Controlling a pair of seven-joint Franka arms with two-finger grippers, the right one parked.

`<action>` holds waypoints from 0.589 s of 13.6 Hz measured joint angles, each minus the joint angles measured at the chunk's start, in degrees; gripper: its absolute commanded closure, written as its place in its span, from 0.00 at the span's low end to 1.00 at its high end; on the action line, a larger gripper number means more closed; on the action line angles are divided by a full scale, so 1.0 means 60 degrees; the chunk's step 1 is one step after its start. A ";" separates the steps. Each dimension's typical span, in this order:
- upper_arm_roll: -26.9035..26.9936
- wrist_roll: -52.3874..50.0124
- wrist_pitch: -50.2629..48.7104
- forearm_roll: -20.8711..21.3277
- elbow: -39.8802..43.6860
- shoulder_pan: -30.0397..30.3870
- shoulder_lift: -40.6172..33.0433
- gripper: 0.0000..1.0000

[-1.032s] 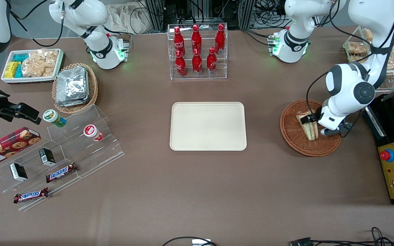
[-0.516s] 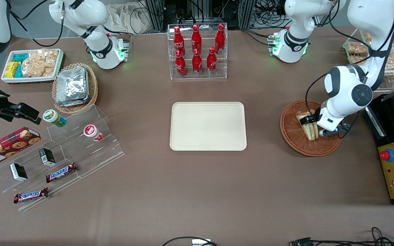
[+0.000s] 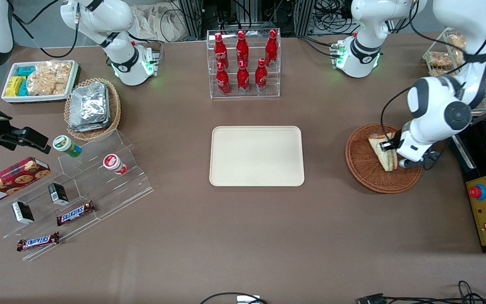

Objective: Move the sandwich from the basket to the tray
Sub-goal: 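Lift the sandwich up out of the basket with the left gripper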

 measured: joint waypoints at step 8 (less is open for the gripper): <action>-0.0598 0.0911 -0.6769 -0.0001 0.5627 -0.0063 -0.0847 1.00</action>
